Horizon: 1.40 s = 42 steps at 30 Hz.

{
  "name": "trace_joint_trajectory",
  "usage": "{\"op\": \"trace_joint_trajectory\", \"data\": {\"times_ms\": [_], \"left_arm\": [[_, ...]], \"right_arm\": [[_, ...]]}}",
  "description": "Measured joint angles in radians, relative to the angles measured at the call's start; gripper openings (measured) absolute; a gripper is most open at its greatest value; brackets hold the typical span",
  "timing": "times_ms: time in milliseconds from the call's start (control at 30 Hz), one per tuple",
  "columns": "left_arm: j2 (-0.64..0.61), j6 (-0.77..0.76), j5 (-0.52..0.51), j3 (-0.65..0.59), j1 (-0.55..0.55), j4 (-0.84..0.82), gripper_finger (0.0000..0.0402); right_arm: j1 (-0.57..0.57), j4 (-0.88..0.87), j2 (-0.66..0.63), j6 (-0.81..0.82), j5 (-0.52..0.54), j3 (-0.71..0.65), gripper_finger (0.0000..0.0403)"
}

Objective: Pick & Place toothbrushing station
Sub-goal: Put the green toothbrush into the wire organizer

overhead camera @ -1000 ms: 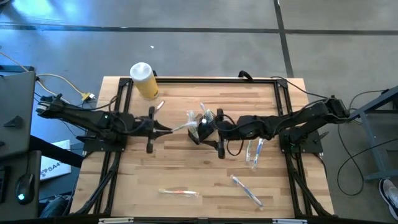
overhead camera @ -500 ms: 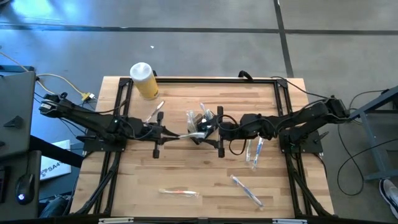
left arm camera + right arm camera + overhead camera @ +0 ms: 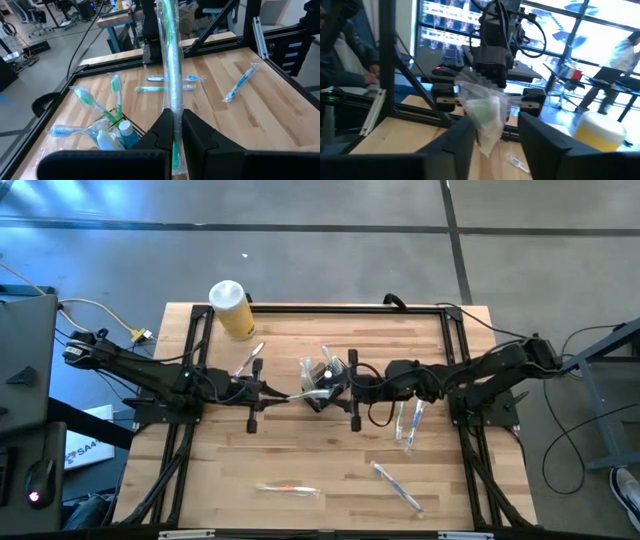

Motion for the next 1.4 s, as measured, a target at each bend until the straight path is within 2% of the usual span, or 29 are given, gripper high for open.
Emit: {"op": "trace_joint_trajectory", "data": {"times_ms": [267, 567, 667, 833, 933, 1033, 1167, 1233, 1400], "left_arm": [[0.0, 0.0, 0.004, 0.0, -0.001, -0.004, 0.0012], [0.0, 0.019, -0.015, 0.0, -0.001, -0.018, 0.0022], [0.0, -0.009, -0.04, 0.0, -0.001, -0.021, 0.0047], [0.0, -0.045, -0.089, 0.0, 0.0, -0.023, 0.0112], [0.0, -0.087, -0.163, 0.0, -0.001, -0.044, 0.0148], [0.0, -0.064, -0.187, 0.0, 0.0, -0.084, 0.0172], [0.0, -0.052, -0.187, 0.0, -0.001, -0.109, 0.0186], [0.0, -0.052, -0.187, 0.0, -0.001, -0.119, 0.0188], [0.0, -0.035, -0.194, 0.0, -0.001, -0.127, 0.0189]], "right_arm": [[-0.032, 0.0, 0.0, -0.007, -0.101, 0.0, 0.0018], [-0.033, -0.03, 0.0, -0.02, -0.131, 0.0, 0.0009], [-0.034, -0.037, 0.0, -0.017, -0.13, 0.0, 0.0008], [-0.03, -0.078, 0.0, 0.013, -0.14, 0.0, 0.0007], [-0.016, -0.101, 0.0, 0.013, -0.085, 0.0, 0.0007], [0.009, -0.134, 0.0, 0.013, 0.009, 0.0, 0.0006], [0.046, -0.198, 0.0, 0.013, 0.249, 0.0, 0.0006], [0.051, -0.236, 0.0, 0.025, 0.327, 0.0, 0.0006], [0.051, -0.292, 0.0, 0.116, 0.324, 0.0, 0.0006]]}}
